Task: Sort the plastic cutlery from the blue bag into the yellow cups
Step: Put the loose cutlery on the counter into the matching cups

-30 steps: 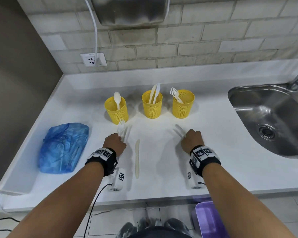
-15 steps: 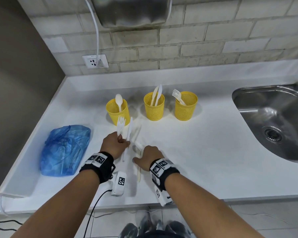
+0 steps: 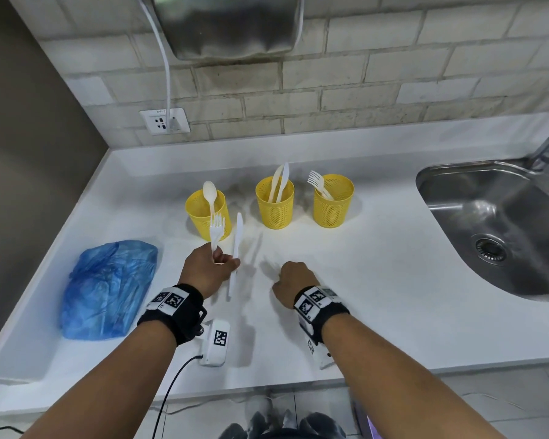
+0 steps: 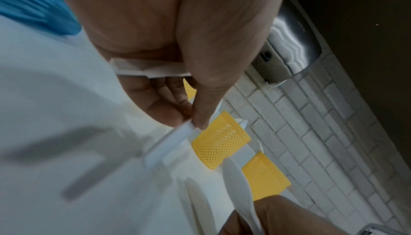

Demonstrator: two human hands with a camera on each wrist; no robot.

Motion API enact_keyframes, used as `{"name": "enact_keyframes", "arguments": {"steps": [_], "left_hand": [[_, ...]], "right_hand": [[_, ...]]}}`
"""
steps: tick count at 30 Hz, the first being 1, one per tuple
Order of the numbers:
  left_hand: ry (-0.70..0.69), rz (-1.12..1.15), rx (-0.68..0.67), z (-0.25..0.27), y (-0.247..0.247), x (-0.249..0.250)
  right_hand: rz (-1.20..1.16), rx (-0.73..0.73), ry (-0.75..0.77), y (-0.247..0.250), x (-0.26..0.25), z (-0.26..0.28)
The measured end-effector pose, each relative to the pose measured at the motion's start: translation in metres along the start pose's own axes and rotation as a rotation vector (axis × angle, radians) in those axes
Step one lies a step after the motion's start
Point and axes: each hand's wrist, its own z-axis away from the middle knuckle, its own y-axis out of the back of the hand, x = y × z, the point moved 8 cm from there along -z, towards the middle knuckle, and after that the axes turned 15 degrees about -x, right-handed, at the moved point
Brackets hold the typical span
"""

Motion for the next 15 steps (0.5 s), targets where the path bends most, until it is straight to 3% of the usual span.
{"name": "enact_keyframes", "arguments": {"steps": [3, 7, 9, 15], "left_hand": [[-0.016, 0.221, -0.057, -0.002, -0.012, 0.005], [-0.011, 0.39, -0.136, -0.006, -0.033, 0.019], [-0.017, 0.44, -0.181, -0.005, -0.045, 0.027], [-0.061, 0.531, -0.27, -0.007, -0.065, 0.047]], "right_hand": [[-0.169, 0.048, 0.047, 0.021, 0.014, -0.002], [-0.692, 0.167, 0.155, 0.042, 0.025, 0.003], [-0.894, 0.155, 0.226, 0.045, 0.023, 0.008], [-1.018, 0.179, 0.319, 0.057, 0.017, 0.012]]}}
